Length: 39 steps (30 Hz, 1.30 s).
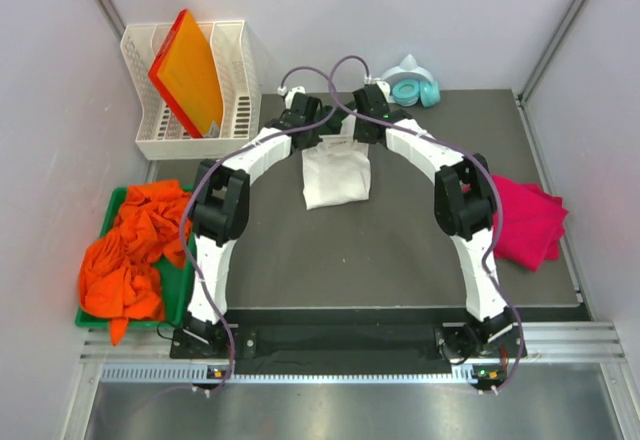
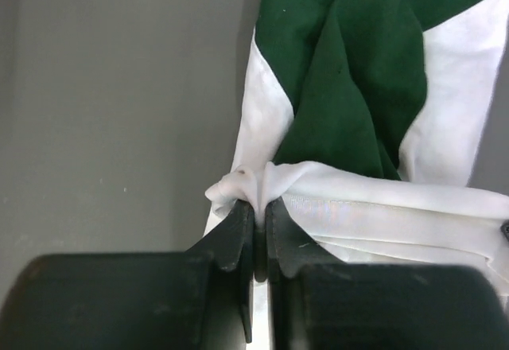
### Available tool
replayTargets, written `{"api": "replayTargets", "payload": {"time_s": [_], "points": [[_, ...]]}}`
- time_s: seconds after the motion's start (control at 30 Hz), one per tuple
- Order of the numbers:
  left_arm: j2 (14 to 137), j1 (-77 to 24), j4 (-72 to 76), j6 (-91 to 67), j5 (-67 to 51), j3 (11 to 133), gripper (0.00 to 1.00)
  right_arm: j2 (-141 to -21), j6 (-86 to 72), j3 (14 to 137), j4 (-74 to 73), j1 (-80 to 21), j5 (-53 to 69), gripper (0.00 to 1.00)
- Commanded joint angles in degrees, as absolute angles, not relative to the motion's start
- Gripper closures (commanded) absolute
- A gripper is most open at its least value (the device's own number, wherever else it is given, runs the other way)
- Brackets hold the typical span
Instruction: Fold and stack the t-shirts
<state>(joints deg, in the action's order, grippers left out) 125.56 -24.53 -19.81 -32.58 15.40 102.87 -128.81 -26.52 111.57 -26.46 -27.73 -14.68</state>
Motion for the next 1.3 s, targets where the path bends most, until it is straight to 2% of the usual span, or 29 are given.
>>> {"api": "replayTargets", "payload": {"time_s": [0.0,0.03,0.07,0.1,0.13,0.17,0.2,0.23,0.3,0.53,0.67,0.87,1.27], "points": [[128.3,-22.2,-22.1,-30.4,14.5,108.3,0.83,-130.3,-24.6,115.8,-27.2,-26.0,-15.1,0.87],[128.1,-22.3,-21.6,-30.5,14.2,107.8,0.75,-129.2,-24.4,114.8,-25.2,-26.2,-15.4,0.67],[127.2,-22.3,-19.0,-30.4,14.0,105.7,0.54,-127.9,-24.4,113.3,-23.7,-26.1,-15.7,0.58],[124.8,-22.3,-17.4,-30.0,13.5,104.1,0.46,-126.4,-24.5,109.9,-22.3,-26.2,-16.3,0.49],[123.3,-22.4,-15.4,-29.9,13.0,102.2,0.38,-123.3,-24.5,108.2,-19.7,-26.3,-17.0,0.3],[120.3,-22.4,-14.2,-29.9,13.2,99.2,0.3,-121.7,-24.6,106.6,-18.8,-26.4,-17.3,0.22],[118.8,-22.4,-12.7,-30.4,13.4,97.9,0.17,-120.2,-24.5,104.1,-17.9,-26.6,-17.6,0.16],[117.3,-22.4,-12.3,-30.8,13.4,96.6,0.12,-117.4,-24.6,102.8,-18.0,-26.7,-18.2,0.09],[113.3,-22.8,-11.9,-31.5,13.2,92.9,0.07,-114.4,-25.3,98.0,-17.8,-27.3,-18.0,0.07],[100.6,-28.2,-6.8,-35.0,15.0,74.2,0.06,-100.2,-29.2,74.4,-11.3,-31.9,-16.5,0.09],[97.1,-29.4,-4.3,-38.8,12.2,63.3,0.06,-99.2,-31.4,66.1,-9.8,-34.5,-14.4,0.12],[96.8,-30.3,-0.4,-42.5,11.3,56.1,0.06,-101.3,-33.3,63.5,-6.4,-36.2,-13.1,0.14],[95.0,-30.4,1.6,-43.5,12.0,55.5,0.04,-100.1,-33.9,64.6,-6.0,-36.8,-14.1,0.16]]}}
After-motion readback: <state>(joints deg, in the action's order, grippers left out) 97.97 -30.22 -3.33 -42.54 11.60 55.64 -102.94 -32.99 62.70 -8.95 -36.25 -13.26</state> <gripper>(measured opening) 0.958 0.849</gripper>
